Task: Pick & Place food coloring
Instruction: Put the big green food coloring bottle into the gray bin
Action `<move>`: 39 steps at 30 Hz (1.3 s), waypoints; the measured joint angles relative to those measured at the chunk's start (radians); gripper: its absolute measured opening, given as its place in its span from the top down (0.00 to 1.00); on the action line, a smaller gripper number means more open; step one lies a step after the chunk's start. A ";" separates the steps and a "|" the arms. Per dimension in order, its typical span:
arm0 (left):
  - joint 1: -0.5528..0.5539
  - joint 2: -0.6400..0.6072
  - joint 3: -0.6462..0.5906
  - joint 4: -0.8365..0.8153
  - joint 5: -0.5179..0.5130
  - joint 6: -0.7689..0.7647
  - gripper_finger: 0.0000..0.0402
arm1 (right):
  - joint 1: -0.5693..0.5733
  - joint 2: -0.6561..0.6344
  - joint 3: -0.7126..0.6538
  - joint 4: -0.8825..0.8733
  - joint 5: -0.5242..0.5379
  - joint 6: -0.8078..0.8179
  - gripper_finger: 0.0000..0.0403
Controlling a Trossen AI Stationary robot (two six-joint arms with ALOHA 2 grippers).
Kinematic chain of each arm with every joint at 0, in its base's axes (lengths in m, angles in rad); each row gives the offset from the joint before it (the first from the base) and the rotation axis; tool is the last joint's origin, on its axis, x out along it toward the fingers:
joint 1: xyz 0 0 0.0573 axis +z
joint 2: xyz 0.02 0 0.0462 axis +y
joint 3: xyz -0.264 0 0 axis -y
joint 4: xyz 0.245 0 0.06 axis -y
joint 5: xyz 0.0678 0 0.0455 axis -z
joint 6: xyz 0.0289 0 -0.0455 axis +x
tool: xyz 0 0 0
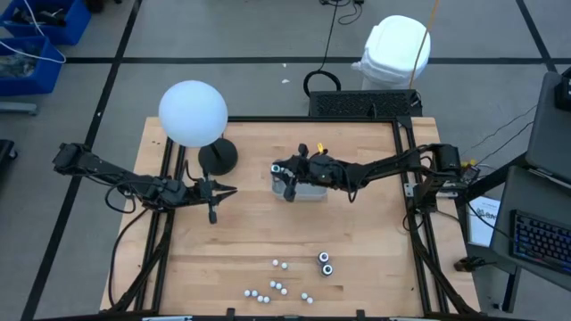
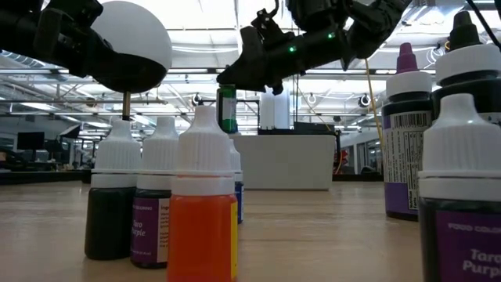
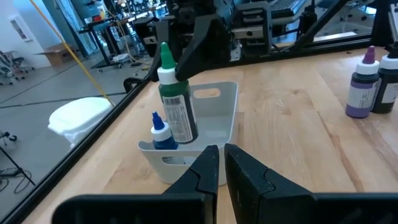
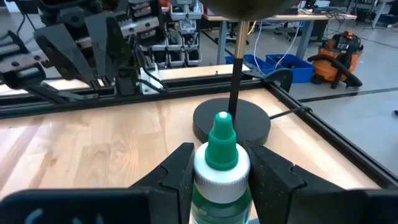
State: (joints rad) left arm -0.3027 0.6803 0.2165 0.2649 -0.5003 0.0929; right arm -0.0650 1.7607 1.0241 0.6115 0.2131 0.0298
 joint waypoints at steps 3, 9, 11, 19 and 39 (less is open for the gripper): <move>0.000 0.000 0.000 0.000 0.001 0.000 0.91 | 0.005 0.000 0.000 -0.014 0.021 -0.011 0.72; 0.000 0.000 0.000 -0.001 0.001 0.000 0.91 | 0.020 0.000 0.000 -0.022 0.074 -0.027 0.72; 0.000 0.000 0.000 -0.002 0.001 0.000 0.91 | 0.026 0.000 0.000 -0.025 0.078 -0.019 0.72; 0.000 0.000 0.000 -0.002 0.001 -0.001 0.91 | 0.055 0.000 -0.031 0.010 0.155 -0.011 0.72; 0.000 0.000 0.000 0.000 0.001 0.000 0.91 | 0.052 0.022 -0.112 0.132 0.154 0.047 0.72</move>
State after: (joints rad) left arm -0.3023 0.6803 0.2165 0.2649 -0.4995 0.0929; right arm -0.0126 1.7825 0.9119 0.7437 0.3668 0.0768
